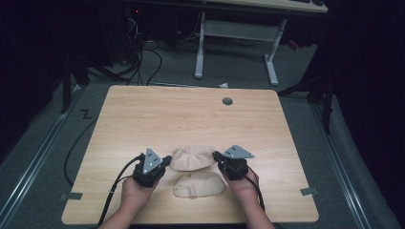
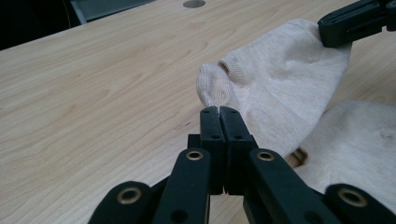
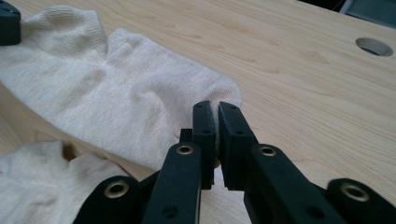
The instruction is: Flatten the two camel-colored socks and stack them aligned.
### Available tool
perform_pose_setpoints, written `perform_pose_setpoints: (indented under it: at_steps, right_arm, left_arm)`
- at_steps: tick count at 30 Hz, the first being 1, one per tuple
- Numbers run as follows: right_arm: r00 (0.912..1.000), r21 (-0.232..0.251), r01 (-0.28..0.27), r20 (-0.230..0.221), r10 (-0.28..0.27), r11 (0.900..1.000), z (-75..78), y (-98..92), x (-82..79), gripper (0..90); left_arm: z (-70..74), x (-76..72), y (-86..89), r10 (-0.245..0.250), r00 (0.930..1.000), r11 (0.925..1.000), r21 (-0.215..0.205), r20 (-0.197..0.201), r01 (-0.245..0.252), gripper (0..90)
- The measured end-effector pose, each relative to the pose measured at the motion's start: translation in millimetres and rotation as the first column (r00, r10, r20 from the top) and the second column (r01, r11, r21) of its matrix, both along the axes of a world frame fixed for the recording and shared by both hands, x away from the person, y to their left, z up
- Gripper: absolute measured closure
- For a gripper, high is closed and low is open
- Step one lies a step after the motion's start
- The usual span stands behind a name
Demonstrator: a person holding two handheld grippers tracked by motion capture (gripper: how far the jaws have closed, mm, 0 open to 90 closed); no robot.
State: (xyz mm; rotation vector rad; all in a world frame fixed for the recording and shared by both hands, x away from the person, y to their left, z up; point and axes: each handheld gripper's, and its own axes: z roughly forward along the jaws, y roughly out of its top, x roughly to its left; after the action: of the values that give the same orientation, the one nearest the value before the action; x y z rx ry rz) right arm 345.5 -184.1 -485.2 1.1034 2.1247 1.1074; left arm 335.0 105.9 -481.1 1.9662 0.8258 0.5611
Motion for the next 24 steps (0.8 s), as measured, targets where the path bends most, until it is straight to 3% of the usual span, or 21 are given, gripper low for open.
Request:
perform_pose_setpoints:
  at_steps: [12, 18, 24]
  right_arm:
    - [0.9993, 0.004, -0.028, 0.023, 0.028, 1.0, 6.1, -5.8, -24.9, 86.0]
    - [0.9989, -0.01, -0.043, 0.017, 0.043, 0.999, 5.5, -11.9, -37.7, 86.0]
    - [0.9981, -0.036, -0.06, -0.015, 0.06, 0.998, -3.2, -23.8, -58.4, 86.0]
  left_arm:
    - [6.0, -19.5, 1.5, -0.035, 0.9993, 0.9993, 0.01, 0.008, 0.035, 89.2]
    - [6.0, -32.3, -1.2, -0.055, 0.9982, 0.9985, 0.004, -0.022, 0.055, 89.2]
    - [-5.9, -47.0, -14.0, -0.098, 0.9935, 0.9928, 0.064, -0.058, 0.102, 89.2]
